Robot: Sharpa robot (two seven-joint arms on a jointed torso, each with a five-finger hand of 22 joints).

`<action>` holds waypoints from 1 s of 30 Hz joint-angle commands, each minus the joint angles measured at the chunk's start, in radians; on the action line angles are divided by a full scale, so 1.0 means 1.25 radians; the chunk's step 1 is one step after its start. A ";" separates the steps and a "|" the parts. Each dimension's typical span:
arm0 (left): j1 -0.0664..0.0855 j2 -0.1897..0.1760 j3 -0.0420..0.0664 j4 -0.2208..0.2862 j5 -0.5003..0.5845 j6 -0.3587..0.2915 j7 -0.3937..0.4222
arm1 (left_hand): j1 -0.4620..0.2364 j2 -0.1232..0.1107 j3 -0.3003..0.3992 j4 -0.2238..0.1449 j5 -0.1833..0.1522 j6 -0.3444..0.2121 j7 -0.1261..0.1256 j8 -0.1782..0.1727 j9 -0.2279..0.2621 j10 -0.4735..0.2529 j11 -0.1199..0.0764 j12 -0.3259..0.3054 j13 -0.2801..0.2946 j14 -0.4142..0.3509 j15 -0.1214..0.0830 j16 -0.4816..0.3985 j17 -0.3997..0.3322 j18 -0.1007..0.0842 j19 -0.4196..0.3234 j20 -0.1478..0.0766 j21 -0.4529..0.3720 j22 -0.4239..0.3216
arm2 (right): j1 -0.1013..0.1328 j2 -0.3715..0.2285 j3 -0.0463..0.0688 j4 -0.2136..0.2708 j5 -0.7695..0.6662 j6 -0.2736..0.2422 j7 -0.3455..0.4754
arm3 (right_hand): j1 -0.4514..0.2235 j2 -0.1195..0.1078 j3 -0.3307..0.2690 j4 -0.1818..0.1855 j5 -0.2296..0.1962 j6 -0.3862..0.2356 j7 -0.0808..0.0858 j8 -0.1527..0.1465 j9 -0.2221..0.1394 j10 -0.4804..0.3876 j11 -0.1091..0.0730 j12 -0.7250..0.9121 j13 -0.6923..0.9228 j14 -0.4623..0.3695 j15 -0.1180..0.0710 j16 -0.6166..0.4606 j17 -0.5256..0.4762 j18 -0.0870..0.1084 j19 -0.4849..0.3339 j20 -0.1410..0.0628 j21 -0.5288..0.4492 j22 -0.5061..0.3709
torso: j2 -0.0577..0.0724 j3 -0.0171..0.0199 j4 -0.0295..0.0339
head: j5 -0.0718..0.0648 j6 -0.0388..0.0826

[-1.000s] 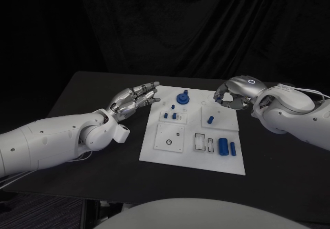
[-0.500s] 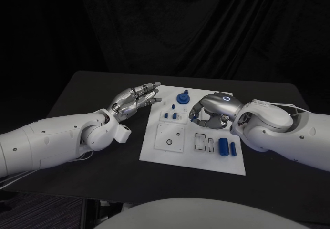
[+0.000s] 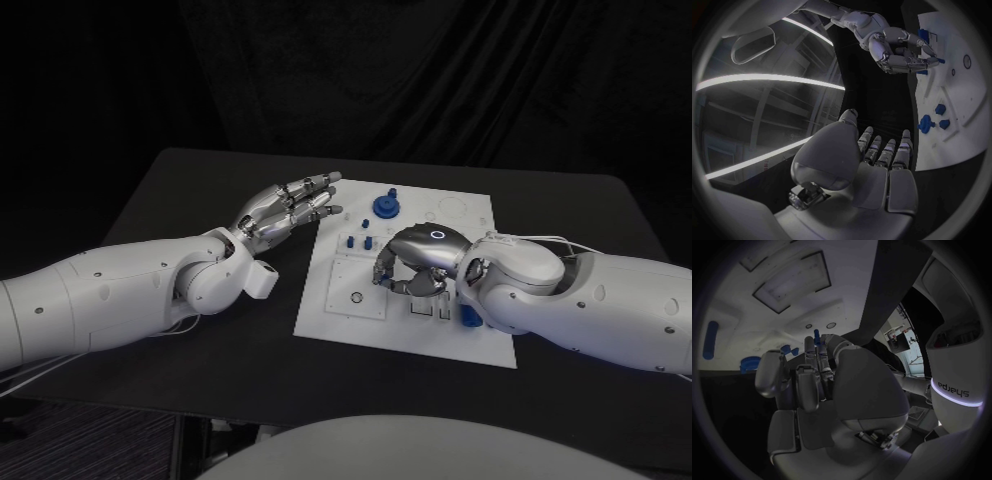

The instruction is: Assemble the parts on the task board

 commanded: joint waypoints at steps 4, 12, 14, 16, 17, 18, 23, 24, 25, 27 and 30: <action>-0.003 0.005 0.001 -0.003 0.003 0.014 0.040 | 0.007 0.004 0.001 -0.005 0.005 -0.001 0.005 0.001 0.000 0.000 -0.004 0.002 0.001 -0.003 -0.002 0.000 -0.001 -0.005 -0.005 0.002 -0.003 -0.002 | -0.011 0.019 0.001 -0.018 -0.031 0.028 -0.020 | 0.009 -0.001 -0.001 -0.005 0.002 0.001 0.005 -0.005 0.001 0.003 0.003 -0.006 0.001 0.044 0.005 -0.003 0.114 0.003 -0.003 0.002 -0.003 0.132 | 0.000 -0.0007 0.0014 | 0.000 0.000; -0.006 0.007 0.001 -0.004 0.003 0.017 0.038 | 0.008 0.006 0.002 -0.006 0.005 0.000 0.007 0.002 0.000 -0.001 -0.005 0.002 0.000 -0.003 -0.002 0.000 -0.001 -0.005 -0.005 0.002 -0.003 -0.001 | -0.018 0.032 0.001 -0.033 -0.038 0.014 -0.022 | 0.010 -0.001 0.000 -0.005 0.002 0.000 0.006 -0.006 0.001 0.003 0.003 -0.006 0.001 0.044 0.005 -0.003 0.114 0.003 -0.004 0.003 -0.004 0.132 | 0.001 -0.0007 -0.0001 | 0.003 0.000; -0.006 0.007 0.001 -0.005 0.003 0.018 0.037 | 0.008 0.006 0.002 -0.006 0.005 0.000 0.007 0.002 0.000 -0.001 -0.005 0.002 0.000 -0.003 -0.002 0.000 -0.001 -0.005 -0.005 0.002 -0.003 -0.001 | -0.018 0.033 0.001 -0.035 -0.044 0.010 -0.023 | 0.010 -0.001 0.000 -0.005 0.002 0.000 0.006 -0.006 0.001 0.003 0.003 -0.006 0.001 0.044 0.005 -0.003 0.114 0.003 -0.004 0.003 -0.004 0.132 | 0.001 -0.0008 0.0000 | 0.003 0.000; -0.007 0.007 0.001 -0.005 0.003 0.018 0.036 | 0.009 0.007 0.003 -0.006 0.005 0.001 0.009 0.002 0.000 -0.001 -0.006 0.002 0.000 -0.004 -0.001 0.000 -0.001 -0.005 -0.005 0.002 -0.004 -0.001 | -0.019 0.035 0.001 -0.037 -0.050 0.004 -0.023 | 0.010 -0.001 0.000 -0.005 0.002 0.000 0.006 -0.006 0.001 0.003 0.003 -0.006 0.001 0.044 0.005 -0.003 0.114 0.003 -0.004 0.003 -0.004 0.132 | 0.001 -0.0008 -0.0002 | 0.004 0.000; -0.007 0.007 0.001 -0.005 0.003 0.018 0.036 | 0.009 0.007 0.003 -0.006 0.005 0.001 0.009 0.002 0.000 -0.001 -0.006 0.002 0.000 -0.004 -0.001 0.000 -0.001 -0.005 -0.005 0.002 -0.004 -0.001 | -0.019 0.035 0.001 -0.038 -0.052 0.001 -0.024 | 0.010 -0.001 0.000 -0.005 0.002 0.000 0.006 -0.006 0.001 0.003 0.003 -0.006 0.001 0.044 0.005 -0.003 0.114 0.003 -0.004 0.003 -0.004 0.132 | 0.001 -0.0006 -0.0005 | 0.005 0.000; -0.007 0.007 0.001 -0.005 0.003 0.019 0.036 | 0.010 0.008 0.003 -0.007 0.006 0.003 0.012 0.002 0.001 -0.001 -0.007 0.002 0.000 -0.004 -0.001 0.000 -0.001 -0.005 -0.005 0.002 -0.004 -0.002 | -0.019 0.036 0.001 -0.039 -0.054 -0.001 -0.024 | 0.011 -0.001 0.000 -0.006 0.002 0.000 0.006 -0.007 0.001 0.003 0.004 -0.006 0.001 0.044 0.006 -0.003 0.113 0.003 -0.003 0.003 -0.004 0.132 | 0.001 -0.0005 -0.0003 | 0.005 0.000; -0.008 0.009 0.001 -0.007 0.003 0.021 0.035 | 0.010 0.009 0.003 -0.007 0.006 0.005 0.014 0.002 0.001 -0.001 -0.008 0.001 0.000 -0.004 -0.001 0.001 0.000 -0.005 -0.006 0.002 -0.004 -0.003 | -0.019 0.038 0.001 -0.045 -0.058 -0.010 -0.025 | 0.011 -0.001 0.000 -0.006 0.002 0.000 0.006 -0.007 0.001 0.003 0.004 -0.006 0.001 0.044 0.006 -0.003 0.113 0.003 -0.003 0.003 -0.004 0.132 | 0.000 -0.0006 -0.0001 | 0.006 0.000; -0.009 0.009 0.001 -0.007 0.003 0.022 0.034 | 0.010 0.009 0.003 -0.007 0.006 0.005 0.014 0.002 0.001 -0.001 -0.008 0.001 0.000 -0.004 -0.001 0.001 0.000 -0.005 -0.006 0.002 -0.004 -0.003 | -0.019 0.039 0.001 -0.046 -0.059 -0.013 -0.025 | 0.011 -0.001 0.000 -0.006 0.002 0.000 0.006 -0.007 0.001 0.003 0.004 -0.006 0.001 0.044 0.006 -0.003 0.113 0.003 -0.003 0.003 -0.004 0.132 | 0.000 -0.0007 0.0001 | 0.006 0.000; -0.009 0.010 0.001 -0.007 0.003 0.022 0.034 | 0.011 0.009 0.004 -0.008 0.007 0.006 0.017 0.003 0.001 -0.002 -0.009 0.001 0.000 -0.004 -0.001 0.001 -0.001 -0.005 -0.006 0.003 -0.004 -0.003 | -0.019 0.039 0.001 -0.047 -0.059 -0.016 -0.025 | 0.012 -0.001 0.001 -0.007 0.002 0.000 0.006 -0.007 0.001 0.004 0.004 -0.007 0.001 0.044 0.006 -0.003 0.114 0.003 -0.003 0.004 -0.003 0.132 | 0.000 -0.0008 0.0004 | 0.006 0.000; -0.009 0.010 0.001 -0.008 0.003 0.023 0.034 | 0.011 0.009 0.004 -0.008 0.007 0.006 0.017 0.003 0.001 -0.002 -0.009 0.001 0.000 -0.004 -0.001 0.001 -0.001 -0.005 -0.006 0.003 -0.004 -0.003 | -0.019 0.041 0.001 -0.050 -0.060 -0.021 -0.025 | 0.012 -0.001 0.001 -0.007 0.002 0.000 0.006 -0.007 0.001 0.004 0.004 -0.007 0.001 0.044 0.006 -0.003 0.114 0.003 -0.003 0.004 -0.003 0.132 | 0.000 -0.0009 0.0011 | 0.006 0.000; -0.010 0.011 0.001 -0.009 0.003 0.024 0.033 | 0.012 0.010 0.004 -0.008 0.007 0.007 0.018 0.003 0.001 -0.002 -0.010 0.001 0.000 -0.004 0.000 0.001 -0.001 -0.005 -0.006 0.003 -0.004 -0.005 | -0.019 0.043 0.001 -0.055 -0.060 -0.029 -0.027 | 0.012 -0.001 0.001 -0.007 0.002 0.000 0.006 -0.007 0.001 0.004 0.004 -0.007 0.001 0.044 0.006 -0.003 0.114 0.003 -0.003 0.004 -0.003 0.132 | 0.000 -0.0012 0.0018 | 0.006 0.000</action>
